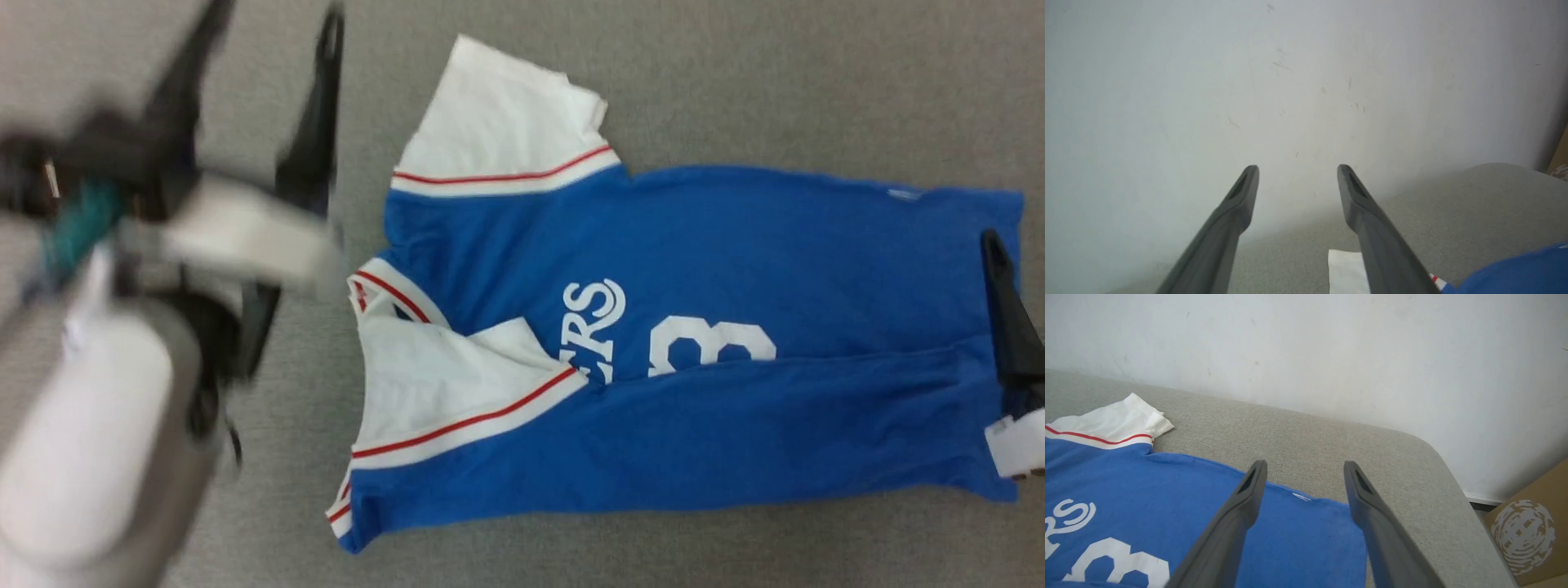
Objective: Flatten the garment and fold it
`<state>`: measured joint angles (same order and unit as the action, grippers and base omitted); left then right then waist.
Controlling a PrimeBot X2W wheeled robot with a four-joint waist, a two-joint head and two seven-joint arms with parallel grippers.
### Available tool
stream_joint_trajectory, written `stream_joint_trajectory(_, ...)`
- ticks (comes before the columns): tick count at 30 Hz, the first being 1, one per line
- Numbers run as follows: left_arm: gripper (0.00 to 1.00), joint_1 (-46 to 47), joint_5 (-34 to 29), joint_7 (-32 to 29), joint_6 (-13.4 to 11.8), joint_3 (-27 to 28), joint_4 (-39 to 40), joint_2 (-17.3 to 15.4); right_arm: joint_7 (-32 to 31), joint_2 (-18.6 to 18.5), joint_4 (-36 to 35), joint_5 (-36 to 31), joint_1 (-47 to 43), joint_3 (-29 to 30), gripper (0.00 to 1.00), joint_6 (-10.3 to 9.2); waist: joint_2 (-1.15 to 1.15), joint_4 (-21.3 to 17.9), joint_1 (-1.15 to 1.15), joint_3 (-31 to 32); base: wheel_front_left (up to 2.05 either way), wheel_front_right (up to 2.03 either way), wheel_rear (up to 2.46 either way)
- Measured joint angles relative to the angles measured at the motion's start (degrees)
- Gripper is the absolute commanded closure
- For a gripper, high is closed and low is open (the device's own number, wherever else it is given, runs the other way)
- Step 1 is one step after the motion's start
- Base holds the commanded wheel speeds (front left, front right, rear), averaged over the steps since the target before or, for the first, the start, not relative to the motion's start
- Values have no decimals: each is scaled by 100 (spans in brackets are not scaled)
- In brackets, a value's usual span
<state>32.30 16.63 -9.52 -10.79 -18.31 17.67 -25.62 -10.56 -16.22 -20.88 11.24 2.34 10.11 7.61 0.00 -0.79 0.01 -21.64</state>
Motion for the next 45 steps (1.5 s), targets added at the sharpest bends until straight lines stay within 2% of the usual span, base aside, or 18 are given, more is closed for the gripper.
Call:
stream_joint_trajectory(3,0,1276,-42,-646,385,-216,-500,-1,49,-99,126,93,246,-120,0,0,0,-59,0,-306,0,0,0)
stream_joint_trajectory(6,0,2231,3,-1149,652,-403,-1124,148,124,-170,238,154,458,-208,0,0,0,-121,1,-620,0,0,0)
stream_joint_trajectory(10,0,2994,132,-1760,1062,-680,-1939,315,169,-193,380,257,644,-379,0,0,0,-219,1,-1010,0,0,0)
stream_joint_trajectory(13,0,3343,192,-2149,1205,-784,-2424,372,209,-233,490,369,789,-476,0,0,0,-308,1,-1284,0,0,0)
stream_joint_trajectory(20,0,3706,560,-3618,1277,-805,-3081,310,264,-328,600,417,988,-514,0,0,0,-572,0,-1817,0,0,0)
stream_joint_trajectory(27,0,3708,905,-4512,1126,-738,-3002,263,311,-333,742,509,1038,-553,0,0,0,-842,-2,-2090,0,0,0)
stream_joint_trajectory(28,66,3708,905,-4545,1116,-727,-2931,218,313,-333,754,514,1042,-553,0,0,0,-867,-2,-2116,0,0,0)
stream_joint_trajectory(29,100,3707,905,-4552,1105,-716,-2874,186,323,-333,769,520,1049,-553,0,0,0,-889,-2,-2137,0,0,0)
stream_joint_trajectory(36,100,3417,892,-4205,1043,-683,-2650,51,423,-400,675,648,1244,-424,0,0,0,-929,-1,-2042,0,0,0)
stream_joint_trajectory(39,100,3200,901,-4006,1023,-671,-2640,42,283,-609,566,940,1506,-281,0,0,0,-908,-2,-1916,0,0,0)
stream_joint_trajectory(43,100,3014,939,-3813,1021,-661,-2618,66,-368,-1066,557,1417,1985,-121,0,0,0,-853,-2,-1768,0,0,0)
stream_joint_trajectory(45,100,2994,962,-3741,1016,-661,-2605,94,-968,-1249,771,1693,2227,-74,0,-1,0,-802,-2,-1733,0,0,0)
